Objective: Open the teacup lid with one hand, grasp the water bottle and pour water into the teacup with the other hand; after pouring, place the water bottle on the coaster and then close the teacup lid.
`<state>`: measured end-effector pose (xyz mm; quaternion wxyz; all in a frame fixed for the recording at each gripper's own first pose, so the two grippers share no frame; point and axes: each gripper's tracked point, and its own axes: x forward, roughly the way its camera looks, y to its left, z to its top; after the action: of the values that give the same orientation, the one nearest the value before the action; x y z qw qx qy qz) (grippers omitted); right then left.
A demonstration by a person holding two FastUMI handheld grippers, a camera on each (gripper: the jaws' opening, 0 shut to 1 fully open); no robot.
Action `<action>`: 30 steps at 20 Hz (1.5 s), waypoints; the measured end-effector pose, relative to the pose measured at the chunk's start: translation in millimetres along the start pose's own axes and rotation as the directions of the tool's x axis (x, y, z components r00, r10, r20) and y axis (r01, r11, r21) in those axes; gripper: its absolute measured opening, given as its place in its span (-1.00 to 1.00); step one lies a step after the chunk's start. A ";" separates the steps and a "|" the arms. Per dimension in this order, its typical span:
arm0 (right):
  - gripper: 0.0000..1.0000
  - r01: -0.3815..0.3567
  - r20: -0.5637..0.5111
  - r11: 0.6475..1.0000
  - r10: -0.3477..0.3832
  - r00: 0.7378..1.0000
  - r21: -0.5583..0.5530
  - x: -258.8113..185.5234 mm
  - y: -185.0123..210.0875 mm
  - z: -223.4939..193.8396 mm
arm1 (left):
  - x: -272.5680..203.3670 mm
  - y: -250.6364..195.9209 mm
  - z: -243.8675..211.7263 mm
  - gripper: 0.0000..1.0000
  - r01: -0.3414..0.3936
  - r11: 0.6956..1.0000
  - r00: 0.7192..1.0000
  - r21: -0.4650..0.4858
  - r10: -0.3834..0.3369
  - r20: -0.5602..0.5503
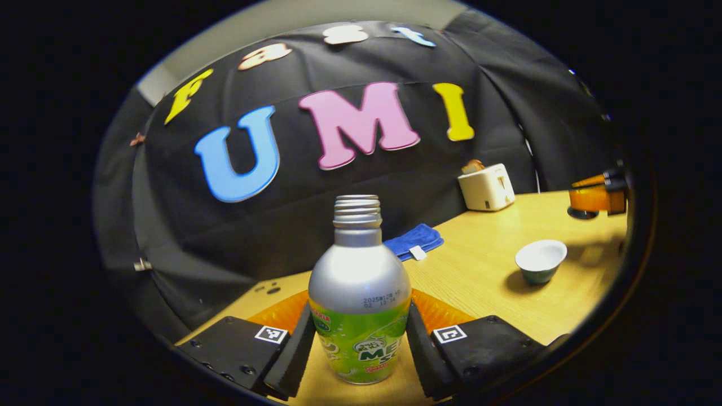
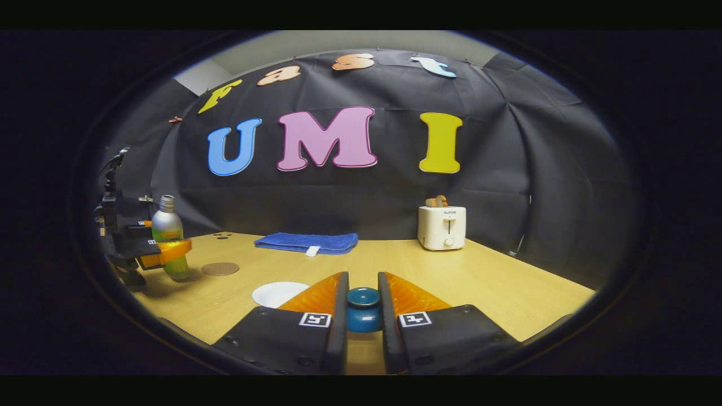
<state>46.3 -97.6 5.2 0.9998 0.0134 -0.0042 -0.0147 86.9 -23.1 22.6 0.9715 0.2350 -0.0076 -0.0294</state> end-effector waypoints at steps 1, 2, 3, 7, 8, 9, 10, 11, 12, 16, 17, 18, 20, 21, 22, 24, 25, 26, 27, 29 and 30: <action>-0.31 0.013 0.000 1.000 -0.013 1.000 0.000 1.3 -5.8 -0.6 | 1.9 -7.0 6.5 0.57 0.016 0.997 1.000 0.078 -0.017 0.010; -0.31 0.022 -0.001 1.000 -0.022 1.000 0.002 1.9 -9.4 -0.4 | 4.6 -14.6 13.3 0.57 0.035 0.988 0.999 0.149 -0.038 0.015; -0.31 0.025 -0.001 1.000 -0.025 1.000 0.001 1.3 -10.2 -0.2 | 8.0 -23.9 17.4 0.57 0.058 0.974 0.998 0.219 -0.063 0.017; -0.42 0.011 -0.001 1.000 -0.011 1.000 0.000 1.3 -7.0 -0.1 | 23.4 -59.3 13.6 0.58 0.180 0.881 0.983 0.438 -0.182 -0.038; -0.42 0.010 0.000 1.000 -0.010 1.000 0.000 1.1 -6.7 0.1 | 29.0 -66.7 11.6 0.58 0.195 0.851 0.979 0.487 -0.198 -0.048; -0.43 0.010 0.000 1.000 -0.010 1.000 -0.001 1.1 -7.2 0.4 | 32.5 -70.7 12.0 0.58 0.203 0.819 0.977 0.537 -0.209 -0.051; -0.43 0.011 -0.001 1.000 -0.011 1.000 0.000 1.6 -7.4 -0.1 | 35.5 -75.2 13.1 0.58 0.206 0.786 0.975 0.582 -0.218 -0.052; -0.42 0.016 -0.001 1.000 -0.016 1.000 0.000 1.9 -8.9 -0.3 | 33.2 -76.7 12.3 0.57 0.214 0.757 0.972 0.617 -0.229 -0.056; -0.42 0.018 -0.001 1.000 -0.018 1.000 0.000 1.7 -9.3 -0.2 | 32.2 -79.8 12.7 0.58 0.223 0.732 0.969 0.644 -0.239 -0.063; -0.42 0.017 -0.001 1.000 -0.017 1.000 0.000 1.7 -8.6 0.0 | 29.6 -91.9 21.7 0.58 0.231 0.601 0.960 0.766 -0.268 -0.079; -0.42 0.014 0.000 1.000 -0.014 1.000 0.000 1.3 -7.8 0.5 | 28.4 -93.9 24.5 0.58 0.224 0.560 0.958 0.798 -0.275 -0.076; -0.43 0.010 0.000 1.000 -0.010 1.000 0.000 0.9 -6.9 0.5 | 28.7 -97.9 28.5 0.58 0.217 0.523 0.957 0.824 -0.282 -0.073; -0.43 0.007 0.000 1.000 -0.007 1.000 0.000 0.7 -6.1 0.3 | 35.7 -106.0 28.8 0.58 0.235 0.456 0.949 0.859 -0.297 -0.102; -0.42 0.006 0.000 1.000 -0.006 1.000 0.000 0.9 -6.4 0.4 | 38.0 -107.0 27.7 0.58 0.239 0.423 0.948 0.874 -0.298 -0.116; -0.42 0.006 0.000 1.000 -0.006 1.000 0.001 1.2 -6.5 0.3 | 39.3 -110.3 26.5 0.58 0.240 0.384 0.946 0.892 -0.300 -0.126; -0.43 0.006 0.000 1.000 -0.006 1.000 0.000 0.9 -6.3 0.7 | 41.3 -116.2 22.4 0.58 0.246 0.316 0.940 0.916 -0.309 -0.146; -0.43 0.006 0.000 1.000 -0.006 1.000 0.000 1.0 -6.5 0.4 | 41.5 -117.0 20.9 0.58 0.252 0.293 0.937 0.922 -0.313 -0.157; -0.48 0.006 0.000 1.000 -0.006 1.000 0.000 1.4 -6.5 0.3 | 43.0 -119.0 18.6 0.58 0.261 0.273 0.934 0.926 -0.315 -0.170; -0.43 0.006 0.000 1.000 -0.006 1.000 0.001 1.1 -6.6 0.4 | 44.0 -119.1 18.7 0.58 0.262 0.252 0.932 0.931 -0.317 -0.176; -0.33 0.006 0.000 1.000 -0.006 1.000 0.001 1.4 -6.8 0.6 | 44.9 -119.1 18.1 0.58 0.265 0.211 0.930 0.941 -0.314 -0.191; -0.42 0.005 0.000 1.000 -0.005 1.000 0.001 1.2 -6.6 0.6 | 44.7 -120.4 16.9 0.58 0.268 0.196 0.929 0.943 -0.313 -0.199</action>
<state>47.3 -104.2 5.6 0.9997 0.0138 -0.0043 -0.0174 124.6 -140.5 -17.4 0.6029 0.7710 0.0025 -0.2050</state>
